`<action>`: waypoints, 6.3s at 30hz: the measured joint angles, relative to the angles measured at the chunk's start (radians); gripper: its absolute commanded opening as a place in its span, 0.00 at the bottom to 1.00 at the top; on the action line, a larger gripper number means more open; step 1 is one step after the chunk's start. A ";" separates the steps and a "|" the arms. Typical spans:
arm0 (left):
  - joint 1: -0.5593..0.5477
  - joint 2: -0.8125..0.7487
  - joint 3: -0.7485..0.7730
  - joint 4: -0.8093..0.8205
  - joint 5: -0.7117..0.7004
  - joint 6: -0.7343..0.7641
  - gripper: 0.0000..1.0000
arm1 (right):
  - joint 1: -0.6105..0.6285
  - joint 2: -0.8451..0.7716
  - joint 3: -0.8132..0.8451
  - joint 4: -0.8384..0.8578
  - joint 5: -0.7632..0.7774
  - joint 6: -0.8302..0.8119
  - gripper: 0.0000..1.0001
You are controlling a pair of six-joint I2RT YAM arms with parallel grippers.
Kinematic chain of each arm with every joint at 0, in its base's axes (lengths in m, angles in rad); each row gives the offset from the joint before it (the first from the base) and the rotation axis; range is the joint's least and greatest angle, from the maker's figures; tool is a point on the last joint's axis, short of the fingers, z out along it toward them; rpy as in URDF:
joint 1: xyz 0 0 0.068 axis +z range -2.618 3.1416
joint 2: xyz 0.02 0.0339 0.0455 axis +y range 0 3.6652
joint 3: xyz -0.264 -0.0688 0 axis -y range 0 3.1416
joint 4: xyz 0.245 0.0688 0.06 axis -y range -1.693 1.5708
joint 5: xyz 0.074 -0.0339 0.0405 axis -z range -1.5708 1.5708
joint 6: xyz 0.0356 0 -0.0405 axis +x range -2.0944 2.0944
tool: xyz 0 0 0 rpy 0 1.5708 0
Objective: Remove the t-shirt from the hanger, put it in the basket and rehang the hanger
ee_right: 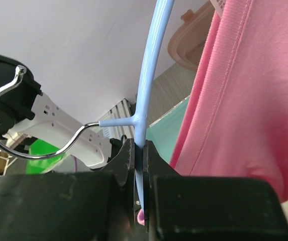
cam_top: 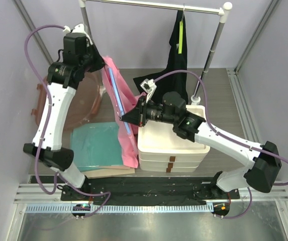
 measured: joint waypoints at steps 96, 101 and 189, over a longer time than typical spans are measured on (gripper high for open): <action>-0.001 -0.764 -0.989 0.468 0.377 -0.495 0.00 | -0.092 0.187 0.266 0.039 -0.042 0.563 0.01; -0.001 -0.719 -0.860 0.446 0.307 -0.481 0.00 | -0.092 0.162 0.231 0.041 -0.037 0.557 0.01; 0.013 -0.112 -0.139 0.129 -0.124 -0.048 0.00 | -0.067 0.068 0.119 0.026 -0.210 0.437 0.01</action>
